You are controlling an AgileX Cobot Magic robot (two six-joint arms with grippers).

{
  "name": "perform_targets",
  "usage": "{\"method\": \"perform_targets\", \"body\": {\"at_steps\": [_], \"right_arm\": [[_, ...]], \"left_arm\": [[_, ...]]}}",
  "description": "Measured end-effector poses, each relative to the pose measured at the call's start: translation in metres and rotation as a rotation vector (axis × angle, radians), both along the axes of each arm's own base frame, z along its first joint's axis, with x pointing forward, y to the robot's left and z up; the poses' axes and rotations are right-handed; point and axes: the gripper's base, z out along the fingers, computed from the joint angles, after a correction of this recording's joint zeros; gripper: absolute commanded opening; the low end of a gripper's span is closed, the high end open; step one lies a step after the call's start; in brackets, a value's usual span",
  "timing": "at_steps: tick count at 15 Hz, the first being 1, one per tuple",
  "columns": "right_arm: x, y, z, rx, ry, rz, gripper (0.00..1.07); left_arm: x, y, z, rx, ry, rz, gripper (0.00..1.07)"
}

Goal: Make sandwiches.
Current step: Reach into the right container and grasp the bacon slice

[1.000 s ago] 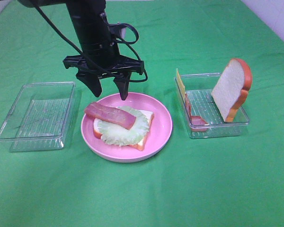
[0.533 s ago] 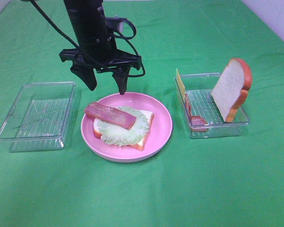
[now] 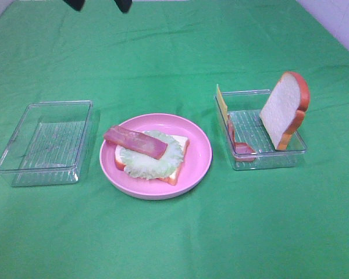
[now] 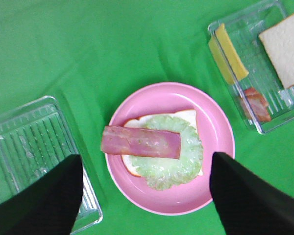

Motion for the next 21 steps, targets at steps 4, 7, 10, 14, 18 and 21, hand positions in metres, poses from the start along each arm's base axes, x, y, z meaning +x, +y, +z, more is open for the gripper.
{"method": "perform_targets", "body": {"at_steps": [4, 7, 10, 14, 18, 21], "right_arm": [[0.0, 0.0, 0.0, 0.0, 0.0, 0.0, 0.77], [0.0, 0.0, 0.0, 0.0, 0.0, 0.0, 0.77], [0.0, 0.0, 0.0, 0.0, 0.0, 0.0, 0.77], [0.0, 0.0, 0.0, 0.0, 0.0, 0.0, 0.77], [0.0, 0.0, 0.0, 0.0, 0.0, 0.0, 0.77], [0.0, 0.0, 0.0, 0.0, 0.0, 0.0, 0.77]], "left_arm": [[-0.068, 0.042, 0.056, -0.037, -0.129, 0.006, 0.69], [-0.115, 0.07, 0.049, -0.021, -0.11, 0.007, 0.69], [-0.17, 0.102, 0.019, 0.011, -0.063, 0.007, 0.69], [-0.226, 0.135, -0.019, 0.027, -0.045, 0.007, 0.69], [-0.273, 0.163, -0.056, 0.018, -0.074, 0.011, 0.69], [-0.319, 0.189, -0.081, -0.046, -0.211, 0.005, 0.69]]}}
